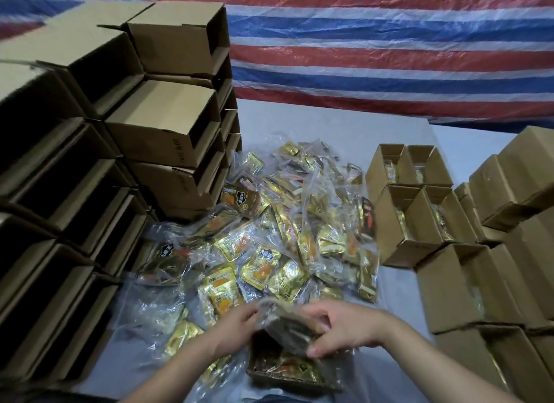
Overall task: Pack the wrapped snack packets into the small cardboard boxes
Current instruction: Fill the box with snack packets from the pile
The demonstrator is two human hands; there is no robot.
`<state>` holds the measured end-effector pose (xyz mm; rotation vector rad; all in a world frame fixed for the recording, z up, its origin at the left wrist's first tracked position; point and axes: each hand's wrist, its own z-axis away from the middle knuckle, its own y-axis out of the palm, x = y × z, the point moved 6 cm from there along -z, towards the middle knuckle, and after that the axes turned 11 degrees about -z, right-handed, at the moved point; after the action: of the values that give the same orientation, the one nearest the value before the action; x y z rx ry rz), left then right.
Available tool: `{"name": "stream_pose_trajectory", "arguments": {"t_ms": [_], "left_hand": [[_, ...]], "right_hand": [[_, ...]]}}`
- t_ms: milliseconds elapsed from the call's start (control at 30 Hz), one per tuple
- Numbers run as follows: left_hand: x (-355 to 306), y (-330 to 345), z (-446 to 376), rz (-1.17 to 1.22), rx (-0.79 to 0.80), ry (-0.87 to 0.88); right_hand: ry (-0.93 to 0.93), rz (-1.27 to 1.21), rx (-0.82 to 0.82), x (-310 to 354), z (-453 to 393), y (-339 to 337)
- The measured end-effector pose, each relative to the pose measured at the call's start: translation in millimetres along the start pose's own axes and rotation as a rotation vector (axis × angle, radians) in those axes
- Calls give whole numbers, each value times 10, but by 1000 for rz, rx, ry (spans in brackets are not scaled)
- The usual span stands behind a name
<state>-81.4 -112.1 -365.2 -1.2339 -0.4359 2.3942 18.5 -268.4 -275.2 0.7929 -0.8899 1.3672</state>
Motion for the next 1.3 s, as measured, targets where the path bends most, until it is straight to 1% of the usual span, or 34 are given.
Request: {"name": "stream_pose_trajectory", "arguments": {"t_ms": [33, 133, 233, 333, 400, 467, 533, 633, 700, 800, 833, 900, 933, 1000, 1033, 1067, 1167, 1233, 1300], "left_hand": [[21, 12, -2, 12, 2, -6], [35, 16, -8, 38, -4, -4], [74, 14, -7, 59, -3, -30], [147, 12, 28, 46, -4, -42], [177, 7, 59, 61, 10, -31], [180, -8, 80, 65, 32, -19], [160, 2, 87, 20, 67, -9], [127, 48, 78, -72, 63, 2], [117, 65, 77, -61, 22, 10], [119, 70, 77, -40, -13, 40], [124, 63, 72, -38, -27, 45], [137, 46, 58, -41, -60, 46], [143, 48, 51, -40, -74, 45], [150, 55, 40, -59, -102, 50], [145, 64, 36, -67, -107, 55], [139, 75, 34, -69, -104, 59], [102, 114, 25, -71, -79, 72], [63, 153, 18, -96, -59, 90], [37, 175, 19, -105, -60, 94]], "right_hand": [[35, 91, 27, -58, -49, 54], [119, 204, 58, -216, -158, 172], [132, 359, 56, -304, -255, 279], [150, 498, 96, -373, -346, 371], [176, 565, 136, -410, -394, 398], [232, 573, 179, -476, -415, 407], [287, 637, 171, -554, -430, 400], [334, 853, 96, -642, -482, 482], [334, 971, 44, -697, -524, 619], [306, 1084, 6, -691, -547, 737], [272, 1115, -9, -655, -536, 739], [131, 1180, -83, -530, -469, 728], [108, 1240, -91, -497, -415, 720], [158, 1321, -154, -469, -328, 695], [151, 1335, -180, -485, -330, 723], [173, 1358, -155, -547, -357, 768], [99, 1508, -70, -779, -529, 970], [36, 1587, 18, -965, -594, 1076], [77, 1591, 84, -1031, -582, 1078]]}}
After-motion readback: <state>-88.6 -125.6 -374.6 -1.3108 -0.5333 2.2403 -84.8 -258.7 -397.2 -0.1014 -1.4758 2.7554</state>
